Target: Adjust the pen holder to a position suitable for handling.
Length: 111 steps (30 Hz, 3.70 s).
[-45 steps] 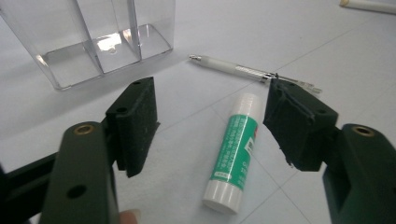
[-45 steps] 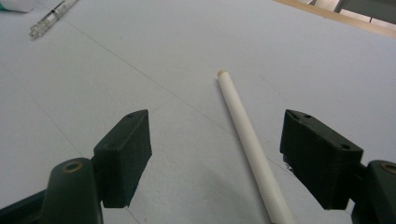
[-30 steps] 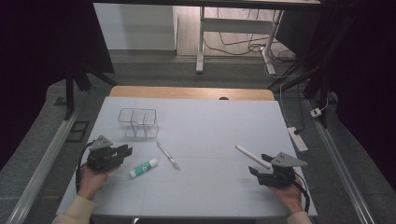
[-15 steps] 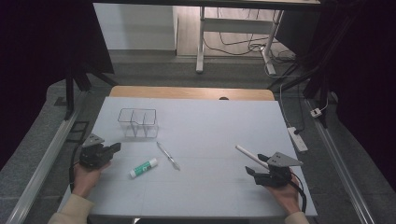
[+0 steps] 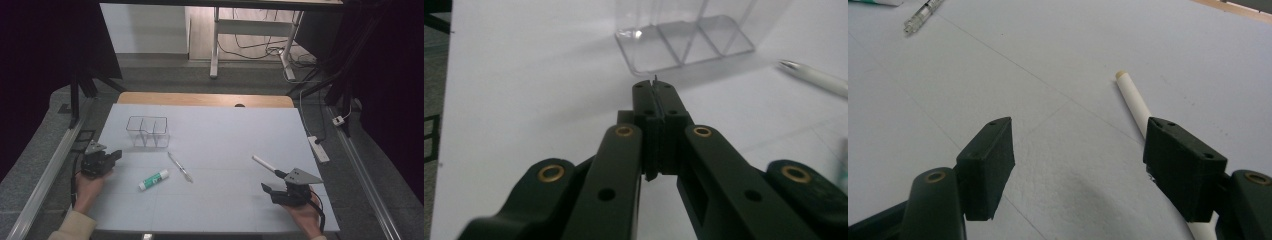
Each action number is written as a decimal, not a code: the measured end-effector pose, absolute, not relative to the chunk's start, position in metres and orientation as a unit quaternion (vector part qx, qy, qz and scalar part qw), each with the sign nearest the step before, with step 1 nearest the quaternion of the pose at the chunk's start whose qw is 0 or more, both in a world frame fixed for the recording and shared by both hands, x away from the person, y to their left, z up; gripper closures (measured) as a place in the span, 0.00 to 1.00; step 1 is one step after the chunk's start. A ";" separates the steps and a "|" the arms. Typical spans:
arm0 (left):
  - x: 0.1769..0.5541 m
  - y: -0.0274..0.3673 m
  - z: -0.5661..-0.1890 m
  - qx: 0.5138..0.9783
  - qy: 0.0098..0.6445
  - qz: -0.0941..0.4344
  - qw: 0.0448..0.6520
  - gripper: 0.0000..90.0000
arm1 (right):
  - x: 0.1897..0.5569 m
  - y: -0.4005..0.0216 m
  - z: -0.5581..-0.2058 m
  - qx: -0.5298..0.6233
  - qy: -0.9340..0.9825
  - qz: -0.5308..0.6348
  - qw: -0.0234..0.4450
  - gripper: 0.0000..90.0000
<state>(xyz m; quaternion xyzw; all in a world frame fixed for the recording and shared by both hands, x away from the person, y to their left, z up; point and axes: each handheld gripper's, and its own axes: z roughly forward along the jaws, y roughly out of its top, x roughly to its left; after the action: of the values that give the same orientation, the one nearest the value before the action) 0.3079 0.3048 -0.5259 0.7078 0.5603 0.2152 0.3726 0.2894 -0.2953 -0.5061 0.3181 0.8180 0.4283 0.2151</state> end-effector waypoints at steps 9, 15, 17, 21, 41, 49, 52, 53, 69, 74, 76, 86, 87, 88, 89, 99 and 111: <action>0.348 0.312 -0.531 0.692 0.585 0.233 0.353 0.99 | 0.298 -0.291 -0.508 0.323 0.817 0.423 0.220 0.30; 0.366 0.318 -0.537 0.687 0.596 0.238 0.341 0.99 | 0.300 -0.291 -0.508 0.327 0.816 0.419 0.228 0.30; 0.372 0.319 -0.538 0.684 0.599 0.235 0.345 0.99 | 0.298 -0.291 -0.507 0.329 0.814 0.421 0.229 0.30; 0.381 0.315 -0.539 0.692 0.593 0.233 0.340 0.99 | 0.295 -0.293 -0.508 0.334 0.813 0.417 0.233 0.30; 0.393 0.300 -0.534 0.707 0.573 0.223 0.349 0.99 | 0.290 -0.296 -0.507 0.339 0.806 0.422 0.241 0.30; 0.393 0.294 -0.531 0.708 0.571 0.227 0.348 0.99 | 0.290 -0.298 -0.506 0.343 0.800 0.429 0.242 0.30; 0.393 0.292 -0.531 0.707 0.572 0.223 0.350 0.99 | 0.290 -0.297 -0.505 0.343 0.798 0.432 0.243 0.30; 0.393 0.292 -0.531 0.707 0.572 0.223 0.350 0.99 | 0.290 -0.297 -0.505 0.343 0.799 0.430 0.244 0.30; 0.399 0.260 -0.522 0.726 0.545 0.228 0.351 0.99 | 0.289 -0.296 -0.505 0.344 0.798 0.429 0.247 0.30; 0.404 0.251 -0.522 0.730 0.540 0.226 0.352 0.99 | 0.289 -0.299 -0.504 0.349 0.795 0.428 0.249 0.30; 0.405 0.249 -0.521 0.732 0.538 0.225 0.352 0.99 | 0.289 -0.298 -0.505 0.350 0.795 0.429 0.248 0.30; 0.412 0.235 -0.520 0.740 0.530 0.222 0.350 0.99 | 0.286 -0.301 -0.506 0.353 0.797 0.423 0.250 0.30; 0.413 0.232 -0.520 0.741 0.528 0.223 0.350 0.99 | 0.286 -0.302 -0.507 0.354 0.796 0.423 0.251 0.30; 0.413 0.229 -0.519 0.742 0.525 0.225 0.350 0.99 | 0.286 -0.302 -0.507 0.354 0.796 0.423 0.251 0.30; 0.414 0.227 -0.519 0.744 0.523 0.225 0.351 0.99 | 0.286 -0.303 -0.507 0.356 0.796 0.422 0.250 0.30; 0.418 0.203 -0.515 0.762 0.500 0.217 0.349 0.99 | 0.288 -0.302 -0.511 0.357 0.800 0.413 0.249 0.30; 0.424 0.183 -0.513 0.767 0.492 0.207 0.356 0.99 | 0.289 -0.303 -0.513 0.360 0.802 0.408 0.247 0.30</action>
<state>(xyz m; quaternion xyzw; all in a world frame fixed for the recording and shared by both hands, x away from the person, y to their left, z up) 0.4236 0.1834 -0.5132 0.7672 0.4919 0.2072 0.3558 0.2886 -0.3033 -0.5131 0.3599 0.8017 0.4082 0.2471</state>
